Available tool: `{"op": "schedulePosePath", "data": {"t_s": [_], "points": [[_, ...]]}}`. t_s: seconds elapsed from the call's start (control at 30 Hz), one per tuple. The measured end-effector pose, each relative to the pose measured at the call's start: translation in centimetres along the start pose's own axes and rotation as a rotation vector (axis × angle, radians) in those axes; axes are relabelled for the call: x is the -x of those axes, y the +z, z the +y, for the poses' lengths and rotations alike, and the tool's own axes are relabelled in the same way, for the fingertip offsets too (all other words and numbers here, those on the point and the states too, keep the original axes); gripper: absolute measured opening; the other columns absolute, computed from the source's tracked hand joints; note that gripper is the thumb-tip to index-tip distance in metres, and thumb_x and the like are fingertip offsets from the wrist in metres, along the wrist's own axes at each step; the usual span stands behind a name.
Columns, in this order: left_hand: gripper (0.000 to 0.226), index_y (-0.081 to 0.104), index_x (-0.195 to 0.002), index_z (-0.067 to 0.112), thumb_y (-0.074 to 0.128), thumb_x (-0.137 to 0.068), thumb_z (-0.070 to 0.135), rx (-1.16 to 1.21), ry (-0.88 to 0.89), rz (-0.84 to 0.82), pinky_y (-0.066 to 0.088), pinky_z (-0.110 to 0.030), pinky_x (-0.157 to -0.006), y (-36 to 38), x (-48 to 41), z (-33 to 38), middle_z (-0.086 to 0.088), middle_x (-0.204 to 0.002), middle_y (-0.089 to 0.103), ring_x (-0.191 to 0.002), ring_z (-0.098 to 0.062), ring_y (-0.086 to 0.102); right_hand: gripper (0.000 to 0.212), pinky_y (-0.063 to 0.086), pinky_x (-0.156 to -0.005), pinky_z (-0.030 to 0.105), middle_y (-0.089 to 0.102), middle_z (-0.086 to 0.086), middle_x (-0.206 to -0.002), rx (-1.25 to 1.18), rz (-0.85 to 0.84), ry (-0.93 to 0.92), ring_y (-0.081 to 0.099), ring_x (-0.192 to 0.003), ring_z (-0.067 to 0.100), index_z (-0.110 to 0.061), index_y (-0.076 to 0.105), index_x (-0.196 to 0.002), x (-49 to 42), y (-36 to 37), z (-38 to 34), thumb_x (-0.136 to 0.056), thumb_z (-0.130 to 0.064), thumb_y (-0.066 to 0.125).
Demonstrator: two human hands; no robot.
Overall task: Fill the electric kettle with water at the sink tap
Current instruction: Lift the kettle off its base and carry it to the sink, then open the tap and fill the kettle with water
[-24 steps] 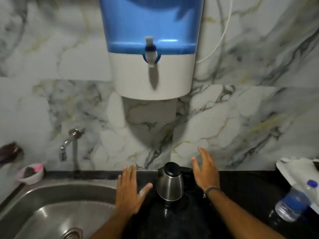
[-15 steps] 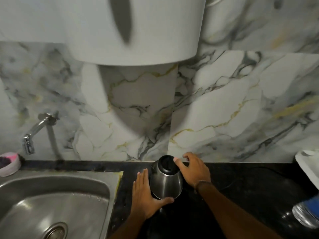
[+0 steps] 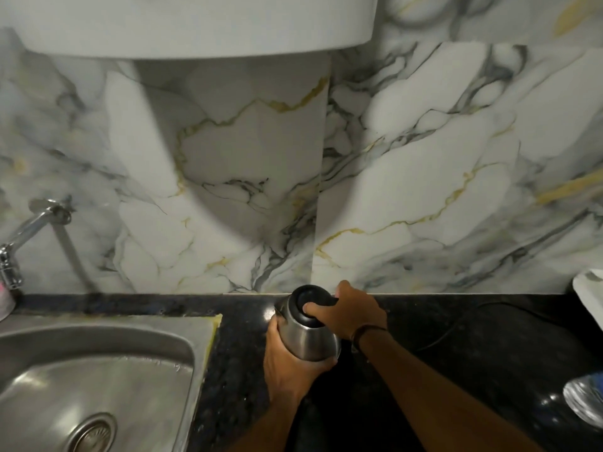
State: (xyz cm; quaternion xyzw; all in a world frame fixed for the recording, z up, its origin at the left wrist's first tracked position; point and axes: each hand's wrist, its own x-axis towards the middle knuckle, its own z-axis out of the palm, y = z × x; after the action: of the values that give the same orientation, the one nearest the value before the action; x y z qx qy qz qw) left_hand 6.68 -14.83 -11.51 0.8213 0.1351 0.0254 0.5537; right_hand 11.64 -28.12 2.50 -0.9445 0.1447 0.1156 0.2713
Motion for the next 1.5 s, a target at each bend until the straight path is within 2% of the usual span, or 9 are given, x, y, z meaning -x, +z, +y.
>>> {"op": "schedulePosePath", "data": {"t_s": [0.23,0.37,0.5,0.67,0.93,1.07,1.17,1.3,1.5], "points": [[0.142,0.030,-0.156,0.048,0.106,-0.037,0.064,-0.005,0.112,0.003,0.050,-0.041,-0.119,-1.5,0.2,1.1,0.012,-0.157,0.054,-0.144,-0.013,0.056,0.070,0.057,-0.091,0.054,0.072,0.008,-0.088,-0.252,-0.094,-0.049,0.068,-0.087,0.030,-0.013,0.068,-0.086,-0.8,-2.4,0.3,-0.065,-0.079,0.055],[0.136,0.024,-0.143,0.076,0.108,-0.039,0.057,0.041,0.210,0.044,0.042,-0.021,-0.115,-4.3,1.0,3.2,0.035,-0.145,0.052,-0.135,0.016,0.050,0.065,0.053,-0.105,0.056,0.077,0.009,-0.106,-0.462,-0.153,-0.129,0.071,-0.104,0.031,-0.012,0.078,-0.097,0.0,-4.0,0.3,-0.072,-0.068,0.055],[0.152,0.030,-0.161,0.050,0.110,-0.032,0.060,0.047,0.198,0.026,0.049,-0.046,-0.121,-6.9,2.2,4.2,0.018,-0.155,0.055,-0.146,-0.009,0.054,0.053,0.051,-0.107,0.052,0.077,0.018,-0.103,-0.640,-0.221,-0.178,0.071,-0.102,0.031,-0.007,0.075,-0.094,2.1,-5.4,0.1,-0.079,-0.054,0.056],[0.152,0.026,-0.160,0.057,0.110,-0.034,0.053,0.011,0.236,0.030,0.043,-0.037,-0.122,-10.9,4.5,5.3,0.031,-0.155,0.048,-0.146,-0.002,0.048,0.046,0.054,-0.072,0.038,0.066,0.022,-0.084,-0.790,-0.358,-0.155,0.064,-0.072,0.027,0.001,0.072,-0.102,5.5,-5.0,-1.0,-0.099,-0.038,0.048],[0.141,0.018,-0.143,0.069,0.109,-0.038,0.046,0.050,0.184,0.088,0.040,-0.007,-0.099,-20.2,7.7,3.4,0.045,-0.139,0.037,-0.134,0.004,0.045,0.043,0.051,-0.073,0.044,0.075,0.024,-0.085,-0.923,-0.410,-0.232,0.068,-0.079,0.034,-0.017,0.082,-0.085,10.5,0.8,-8.0,-0.070,-0.055,0.068],[0.145,0.034,-0.154,0.061,0.112,-0.034,0.043,0.088,0.146,0.156,0.051,-0.020,-0.108,-25.9,7.4,0.5,0.030,-0.149,0.058,-0.135,0.009,0.057,0.047,0.049,-0.072,0.044,0.074,0.016,-0.085,-0.884,-0.434,-0.272,0.066,-0.081,0.031,-0.011,0.079,-0.084,11.6,5.1,-13.6,-0.069,-0.054,0.068],[0.145,0.028,-0.146,0.067,0.114,-0.033,0.039,0.079,0.128,0.172,0.043,0.001,-0.095,-30.0,6.2,-1.8,0.039,-0.145,0.048,-0.126,0.026,0.050,0.060,0.054,-0.083,0.049,0.071,0.030,-0.094,-0.819,-0.402,-0.347,0.066,-0.086,0.040,0.004,0.070,-0.090,11.6,8.5,-17.5,-0.074,-0.054,0.064],[0.150,0.030,-0.159,0.052,0.112,-0.033,0.056,-0.006,0.078,0.144,0.047,-0.013,-0.105,-36.7,3.2,-5.2,0.034,-0.151,0.047,-0.133,0.009,0.052,0.049,0.053,-0.081,0.050,0.076,0.023,-0.089,-0.770,-0.435,-0.309,0.070,-0.086,0.036,-0.010,0.077,-0.084,11.6,12.8,-23.2,-0.075,-0.055,0.061],[0.043,0.056,-0.131,0.053,0.068,-0.092,0.066,0.031,0.030,0.298,0.052,-0.046,-0.115,-47.3,-4.1,-7.4,0.025,-0.126,0.069,-0.112,0.013,0.065,0.033,0.047,-0.066,0.034,0.069,-0.007,-0.063,-0.777,-0.320,-0.243,0.060,-0.068,0.015,-0.027,0.071,-0.056,11.3,17.5,-30.3,-0.083,-0.040,0.056]]}}
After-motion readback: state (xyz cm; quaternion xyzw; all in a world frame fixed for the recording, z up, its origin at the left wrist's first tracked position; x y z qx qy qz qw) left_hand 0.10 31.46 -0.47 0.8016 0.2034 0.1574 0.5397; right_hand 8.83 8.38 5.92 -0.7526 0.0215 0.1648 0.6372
